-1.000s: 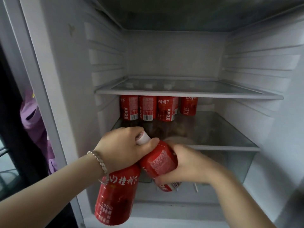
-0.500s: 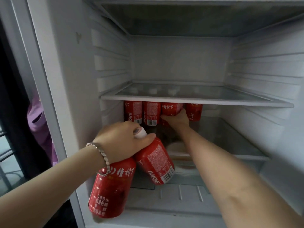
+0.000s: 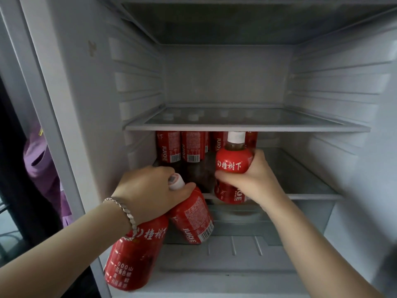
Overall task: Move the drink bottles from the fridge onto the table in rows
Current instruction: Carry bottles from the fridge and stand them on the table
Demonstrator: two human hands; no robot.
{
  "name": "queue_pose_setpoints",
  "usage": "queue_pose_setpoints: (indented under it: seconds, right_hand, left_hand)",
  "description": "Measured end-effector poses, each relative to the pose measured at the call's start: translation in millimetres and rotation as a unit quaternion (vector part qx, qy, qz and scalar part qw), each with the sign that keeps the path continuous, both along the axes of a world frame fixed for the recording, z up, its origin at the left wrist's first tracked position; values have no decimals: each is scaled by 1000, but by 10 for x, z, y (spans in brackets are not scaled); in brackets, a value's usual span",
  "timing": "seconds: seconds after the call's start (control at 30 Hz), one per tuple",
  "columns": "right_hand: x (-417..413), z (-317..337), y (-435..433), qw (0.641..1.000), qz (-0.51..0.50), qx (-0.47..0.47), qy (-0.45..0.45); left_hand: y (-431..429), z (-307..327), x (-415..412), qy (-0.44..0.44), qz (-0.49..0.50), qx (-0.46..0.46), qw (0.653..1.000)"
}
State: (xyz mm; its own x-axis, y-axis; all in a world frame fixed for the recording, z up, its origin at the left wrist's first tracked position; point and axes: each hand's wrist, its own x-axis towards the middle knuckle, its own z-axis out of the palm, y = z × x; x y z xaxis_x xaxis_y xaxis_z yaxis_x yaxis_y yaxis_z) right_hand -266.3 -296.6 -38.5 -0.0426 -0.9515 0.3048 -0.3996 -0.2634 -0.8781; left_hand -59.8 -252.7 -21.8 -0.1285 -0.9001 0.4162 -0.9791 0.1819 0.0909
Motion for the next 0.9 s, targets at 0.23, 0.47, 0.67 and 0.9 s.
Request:
queue_pose_setpoints:
  seconds: [0.23, 0.47, 0.67, 0.9]
  right_hand:
    - [164, 266, -20, 983, -130, -107, 75]
    - [-161, 210, 116, 959, -241, -146, 12]
    - [-479, 70, 152, 910, -237, 58, -336]
    - [-331, 119, 439, 956, -184, 51, -224]
  left_hand:
    - [21, -20, -20, -15, 3, -36, 999]
    - [14, -9, 27, -9, -14, -16, 1000]
    - [40, 6, -1, -33, -24, 18, 999]
    - [284, 58, 34, -76, -26, 16, 997]
